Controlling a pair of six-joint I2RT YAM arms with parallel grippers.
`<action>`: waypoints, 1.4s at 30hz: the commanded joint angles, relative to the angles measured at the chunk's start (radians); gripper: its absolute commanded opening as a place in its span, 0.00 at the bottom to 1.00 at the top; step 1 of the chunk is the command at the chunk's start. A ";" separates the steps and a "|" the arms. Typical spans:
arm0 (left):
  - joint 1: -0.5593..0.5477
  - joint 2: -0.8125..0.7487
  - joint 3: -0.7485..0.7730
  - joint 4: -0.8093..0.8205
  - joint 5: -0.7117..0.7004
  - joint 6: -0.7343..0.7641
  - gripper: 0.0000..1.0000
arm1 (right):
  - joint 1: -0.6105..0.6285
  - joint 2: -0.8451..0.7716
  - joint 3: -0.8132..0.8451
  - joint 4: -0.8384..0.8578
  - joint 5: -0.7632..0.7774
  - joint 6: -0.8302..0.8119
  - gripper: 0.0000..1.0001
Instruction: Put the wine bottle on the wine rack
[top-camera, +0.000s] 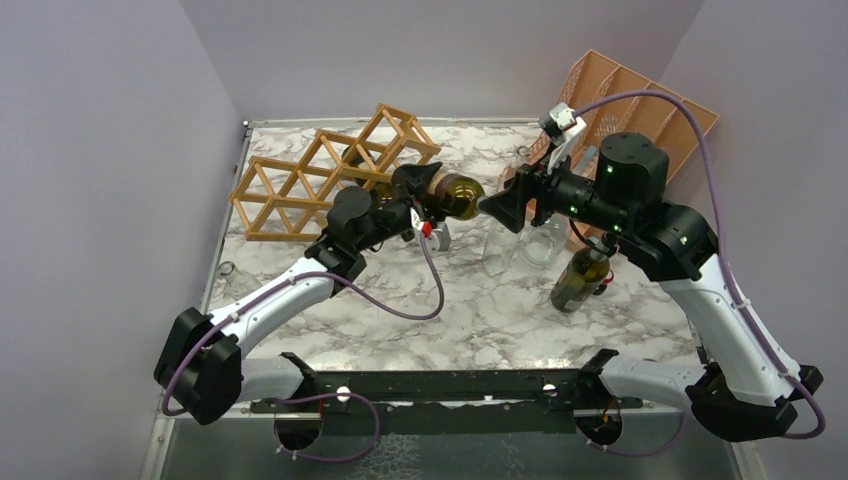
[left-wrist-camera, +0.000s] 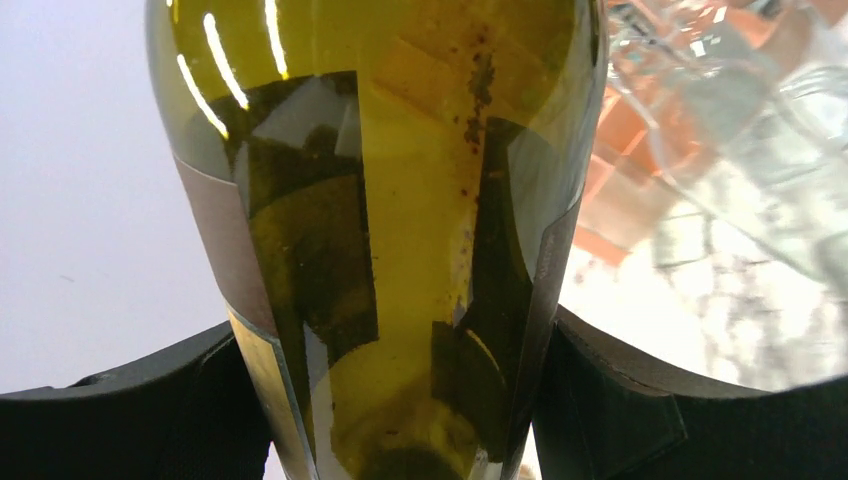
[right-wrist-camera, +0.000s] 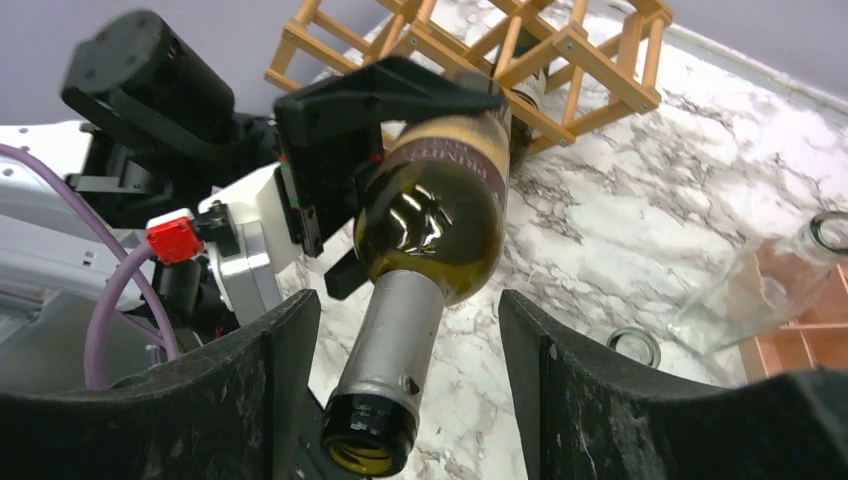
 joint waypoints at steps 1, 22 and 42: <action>0.000 0.019 0.119 0.042 0.038 0.314 0.00 | 0.003 -0.022 0.011 -0.095 0.091 -0.026 0.69; -0.004 0.061 0.282 -0.274 0.036 0.888 0.00 | 0.003 0.002 -0.189 -0.118 0.059 -0.024 0.65; -0.020 0.068 0.309 -0.305 0.014 0.888 0.00 | 0.003 0.099 -0.295 0.040 -0.026 0.035 0.46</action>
